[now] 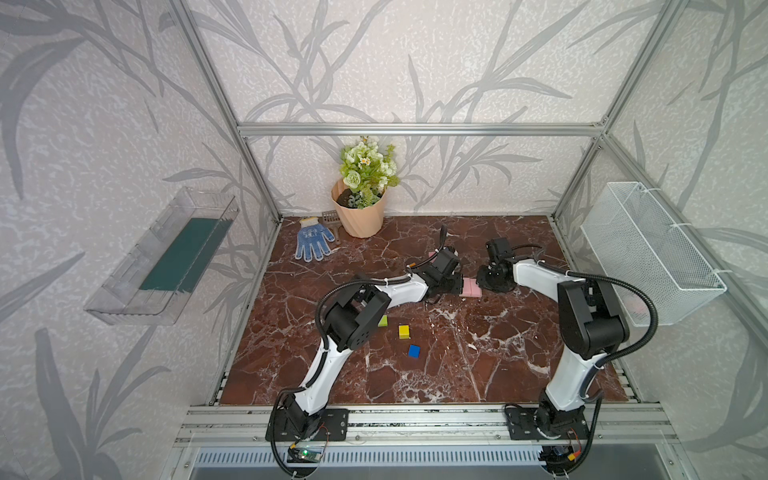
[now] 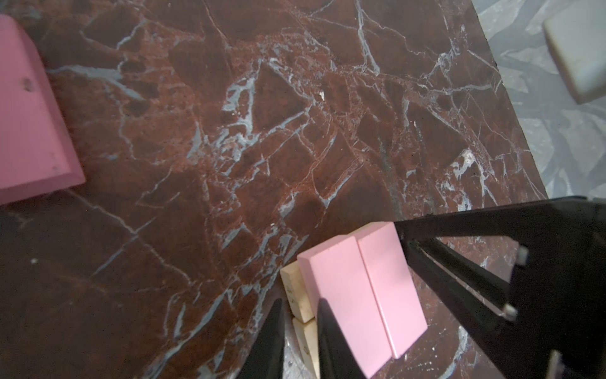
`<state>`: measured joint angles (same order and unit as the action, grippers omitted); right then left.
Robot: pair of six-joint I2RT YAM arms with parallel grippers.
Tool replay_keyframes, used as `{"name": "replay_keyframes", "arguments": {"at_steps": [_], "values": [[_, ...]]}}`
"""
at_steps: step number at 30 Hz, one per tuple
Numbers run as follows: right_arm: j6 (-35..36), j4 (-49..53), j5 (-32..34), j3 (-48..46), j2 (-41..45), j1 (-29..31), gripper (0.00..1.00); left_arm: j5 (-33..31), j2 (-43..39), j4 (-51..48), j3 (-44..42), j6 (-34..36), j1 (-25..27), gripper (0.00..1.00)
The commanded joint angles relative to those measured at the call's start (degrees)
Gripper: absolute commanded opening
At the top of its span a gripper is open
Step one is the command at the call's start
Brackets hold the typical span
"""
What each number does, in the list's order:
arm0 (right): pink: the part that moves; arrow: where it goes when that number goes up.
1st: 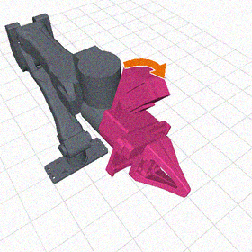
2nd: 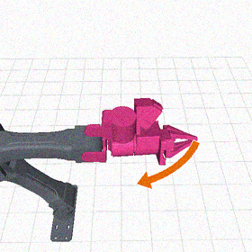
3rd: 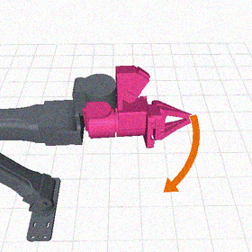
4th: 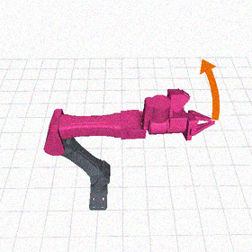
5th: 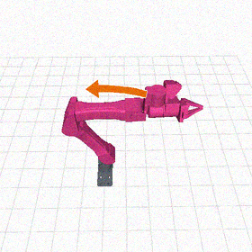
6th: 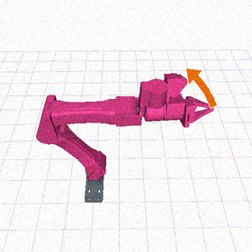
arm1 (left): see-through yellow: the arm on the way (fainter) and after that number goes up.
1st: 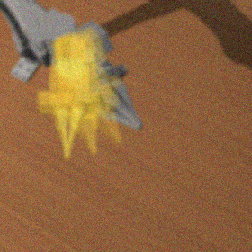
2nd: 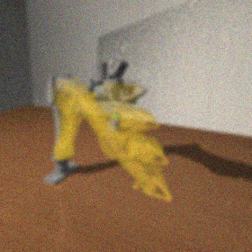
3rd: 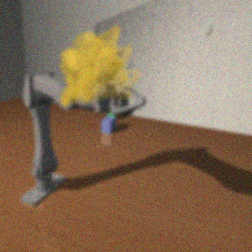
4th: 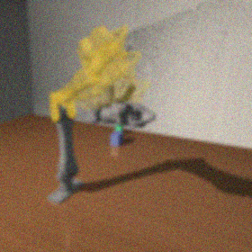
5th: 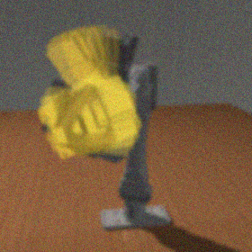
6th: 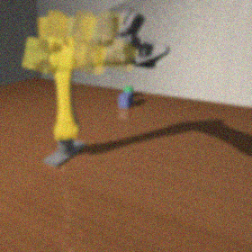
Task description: Build the wood block tower
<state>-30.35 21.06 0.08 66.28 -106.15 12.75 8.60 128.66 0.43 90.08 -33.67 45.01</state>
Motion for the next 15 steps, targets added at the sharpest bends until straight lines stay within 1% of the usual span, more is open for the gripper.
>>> {"name": "replay_keyframes", "arguments": {"at_steps": [1,15], "values": [[0.11,0.94,0.57,1.20,0.09,0.25,0.28,0.07,1.06,-0.43,2.12,-0.78,0.43,0.22],[-0.23,1.50,2.20,0.78,1.75,0.17,0.29,-0.70,1.13,-1.92,3.24,-0.17,0.35,0.22]]}}
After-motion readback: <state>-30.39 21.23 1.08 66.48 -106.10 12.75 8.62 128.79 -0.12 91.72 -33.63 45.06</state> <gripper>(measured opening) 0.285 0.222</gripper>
